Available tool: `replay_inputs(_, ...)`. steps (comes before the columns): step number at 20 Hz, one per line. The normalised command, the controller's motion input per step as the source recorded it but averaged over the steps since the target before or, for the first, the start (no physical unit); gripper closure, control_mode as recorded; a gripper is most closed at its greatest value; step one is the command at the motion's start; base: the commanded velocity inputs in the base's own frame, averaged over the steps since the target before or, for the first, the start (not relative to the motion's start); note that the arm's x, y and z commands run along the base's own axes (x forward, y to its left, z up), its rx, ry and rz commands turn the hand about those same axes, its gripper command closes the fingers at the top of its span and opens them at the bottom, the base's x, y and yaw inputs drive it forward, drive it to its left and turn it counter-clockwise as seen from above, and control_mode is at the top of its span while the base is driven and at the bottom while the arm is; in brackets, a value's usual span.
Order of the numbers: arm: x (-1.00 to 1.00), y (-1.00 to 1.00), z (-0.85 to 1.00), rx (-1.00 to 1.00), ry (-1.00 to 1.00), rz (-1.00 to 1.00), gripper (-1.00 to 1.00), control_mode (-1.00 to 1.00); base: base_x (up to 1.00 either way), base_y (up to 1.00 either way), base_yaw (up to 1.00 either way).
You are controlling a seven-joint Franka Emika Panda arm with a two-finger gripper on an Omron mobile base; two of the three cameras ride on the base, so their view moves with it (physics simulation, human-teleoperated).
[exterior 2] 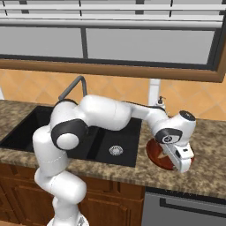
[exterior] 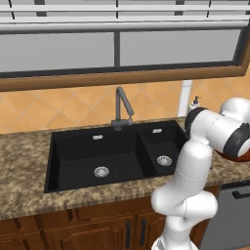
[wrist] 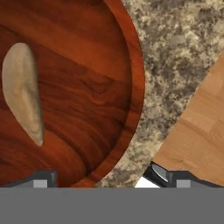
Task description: Pick the sweet potato from the sink and place it in the bowl. Then pick the bowl and place it in the microwave. Then close the microwave door and press the start button.
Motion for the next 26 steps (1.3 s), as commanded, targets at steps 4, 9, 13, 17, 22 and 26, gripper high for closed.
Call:
replay_inputs(4,-0.15,-0.22,0.00,0.19,0.00,-0.09,-1.00,-1.00,0.00,0.00,0.00)
replay_inputs(9,0.13,-0.07,-0.01,0.12,0.00,-0.05,-1.00,-1.00,0.00,0.00,0.00)
replay_inputs(13,0.46,-0.08,-0.19,0.03,0.00,-0.08,-1.00,-1.00,0.00,0.00,0.00)
replay_inputs(17,0.22,-0.21,-0.32,0.00,0.00,-0.07,-1.00,-1.00,0.00,0.00,0.00)
replay_inputs(22,-0.10,-0.13,-0.11,0.00,-0.07,-0.07,-1.00,-1.00,0.00,0.00,0.00)
replay_inputs(26,0.01,-0.04,-0.06,0.00,-0.06,-0.05,-1.00,-1.00,0.00,0.00,0.00)
